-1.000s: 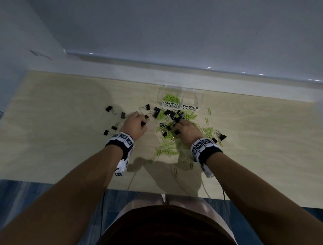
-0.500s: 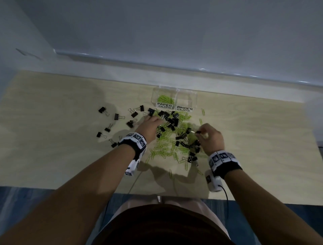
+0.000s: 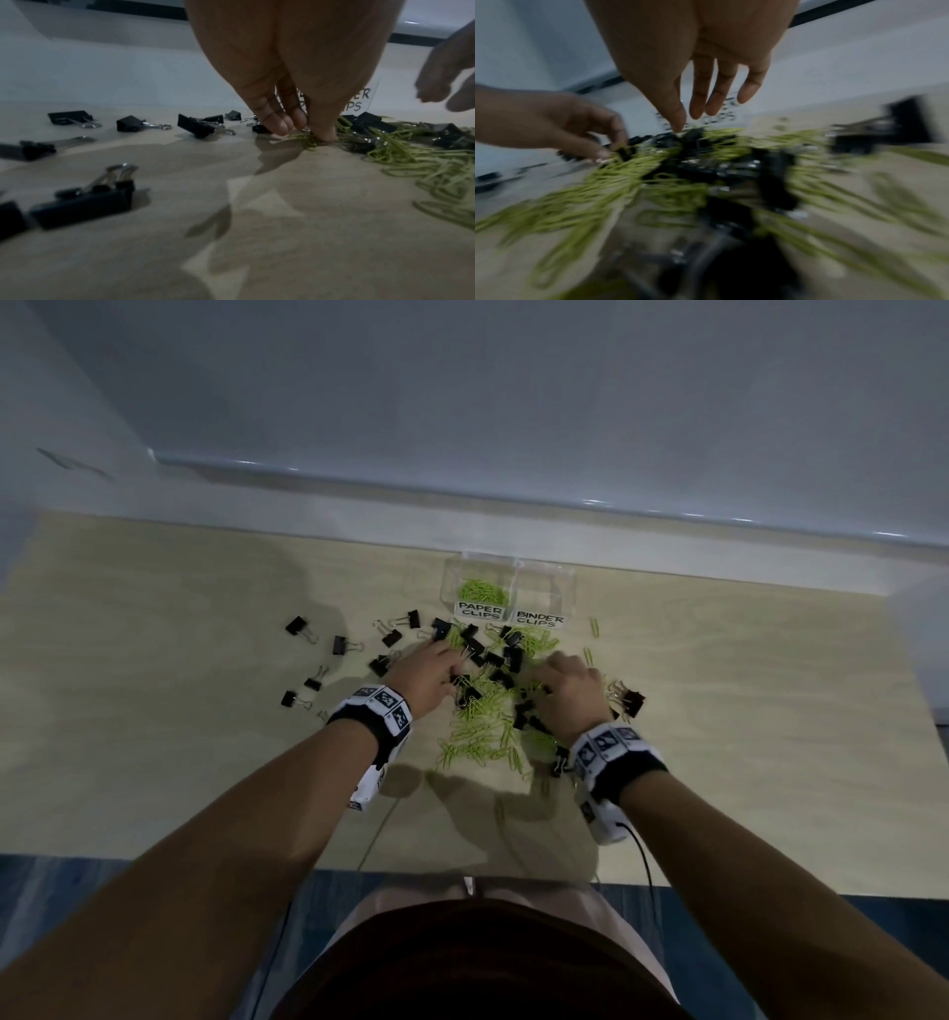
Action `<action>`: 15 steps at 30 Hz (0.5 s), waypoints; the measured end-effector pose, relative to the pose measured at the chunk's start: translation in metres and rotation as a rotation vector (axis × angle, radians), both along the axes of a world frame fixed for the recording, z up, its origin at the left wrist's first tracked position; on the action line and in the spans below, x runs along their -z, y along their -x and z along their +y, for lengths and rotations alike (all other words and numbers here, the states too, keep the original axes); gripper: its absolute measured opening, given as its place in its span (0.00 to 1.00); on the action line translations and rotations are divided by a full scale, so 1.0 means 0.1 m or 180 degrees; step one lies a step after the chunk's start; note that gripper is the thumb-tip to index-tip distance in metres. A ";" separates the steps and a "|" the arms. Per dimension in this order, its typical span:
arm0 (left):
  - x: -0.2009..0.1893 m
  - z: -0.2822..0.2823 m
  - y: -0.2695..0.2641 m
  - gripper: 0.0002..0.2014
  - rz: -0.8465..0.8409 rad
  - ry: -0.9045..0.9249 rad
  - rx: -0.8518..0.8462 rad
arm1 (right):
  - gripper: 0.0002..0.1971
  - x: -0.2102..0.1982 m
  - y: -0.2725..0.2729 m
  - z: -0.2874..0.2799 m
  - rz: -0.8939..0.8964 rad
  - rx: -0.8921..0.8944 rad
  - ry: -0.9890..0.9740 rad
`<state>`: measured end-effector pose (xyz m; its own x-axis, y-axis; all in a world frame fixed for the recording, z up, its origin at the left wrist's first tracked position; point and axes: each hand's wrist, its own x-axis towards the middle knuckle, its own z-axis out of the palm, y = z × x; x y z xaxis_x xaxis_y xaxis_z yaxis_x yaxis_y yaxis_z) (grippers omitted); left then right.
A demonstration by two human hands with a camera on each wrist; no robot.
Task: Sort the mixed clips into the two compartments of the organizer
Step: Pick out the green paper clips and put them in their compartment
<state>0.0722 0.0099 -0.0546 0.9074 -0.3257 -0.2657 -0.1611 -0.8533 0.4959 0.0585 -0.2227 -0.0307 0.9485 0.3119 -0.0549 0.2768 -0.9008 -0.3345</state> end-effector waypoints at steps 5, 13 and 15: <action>-0.01 -0.01 0.07 0.23 -0.0066 -0.0019 0.0155 | 0.15 0.00 -0.03 0.51 0.0376 -0.0707 0.0246; -0.05 0.01 0.02 0.22 0.0092 -0.0356 0.0347 | 0.21 0.06 -0.14 0.56 0.0642 -0.0925 0.0784; -0.05 0.04 0.02 0.17 0.0035 -0.0358 0.0309 | 0.19 0.06 -0.14 0.52 0.0558 -0.0967 0.0738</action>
<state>0.0706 0.0140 -0.0499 0.8699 -0.3793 -0.3151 -0.2406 -0.8843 0.4003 0.0729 -0.1708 -0.0364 0.7854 0.5364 -0.3089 0.4984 -0.8439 -0.1983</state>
